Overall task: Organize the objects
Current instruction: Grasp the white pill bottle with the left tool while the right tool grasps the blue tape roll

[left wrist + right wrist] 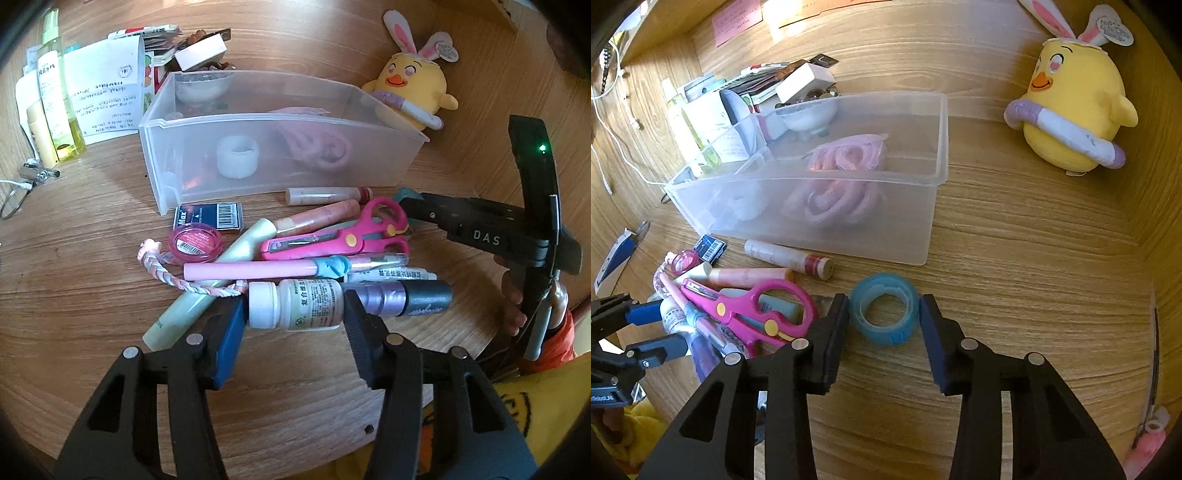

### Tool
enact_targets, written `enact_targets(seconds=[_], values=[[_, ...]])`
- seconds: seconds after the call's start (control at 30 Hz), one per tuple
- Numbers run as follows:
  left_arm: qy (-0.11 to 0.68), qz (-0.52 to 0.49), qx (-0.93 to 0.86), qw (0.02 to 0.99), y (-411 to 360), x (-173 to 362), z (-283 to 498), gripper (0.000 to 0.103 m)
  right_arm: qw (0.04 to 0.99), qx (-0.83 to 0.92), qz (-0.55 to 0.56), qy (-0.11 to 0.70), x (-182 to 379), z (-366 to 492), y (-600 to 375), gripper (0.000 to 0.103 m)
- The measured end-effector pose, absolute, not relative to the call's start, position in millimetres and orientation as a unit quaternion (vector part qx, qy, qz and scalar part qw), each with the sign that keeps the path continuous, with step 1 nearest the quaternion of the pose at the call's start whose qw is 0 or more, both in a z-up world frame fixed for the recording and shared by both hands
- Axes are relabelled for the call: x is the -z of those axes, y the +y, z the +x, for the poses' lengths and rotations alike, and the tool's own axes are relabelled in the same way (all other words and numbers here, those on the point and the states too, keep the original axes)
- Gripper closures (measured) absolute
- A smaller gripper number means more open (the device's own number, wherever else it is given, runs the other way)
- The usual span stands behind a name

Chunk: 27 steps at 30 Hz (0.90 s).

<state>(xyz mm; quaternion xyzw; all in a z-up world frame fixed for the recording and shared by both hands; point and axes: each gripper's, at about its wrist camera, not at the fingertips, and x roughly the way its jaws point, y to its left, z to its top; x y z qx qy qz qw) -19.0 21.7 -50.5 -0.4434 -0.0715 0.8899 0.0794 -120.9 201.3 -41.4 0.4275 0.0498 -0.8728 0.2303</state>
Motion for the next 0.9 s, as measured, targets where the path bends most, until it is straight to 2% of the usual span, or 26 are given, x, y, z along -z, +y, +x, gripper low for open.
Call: enact_targets(seconds=[0.37, 0.9], values=[[-0.063, -0.418, -0.902, 0.090, 20, 26, -5, 0.051, 0.239, 0.888, 0.390, 0.039, 15, -100, 211, 0.067], [-0.051, -0.322, -0.945, 0.028, -14, -25, -28, 0.051, 0.240, 0.915, 0.323, 0.033, -24, -105, 206, 0.067]])
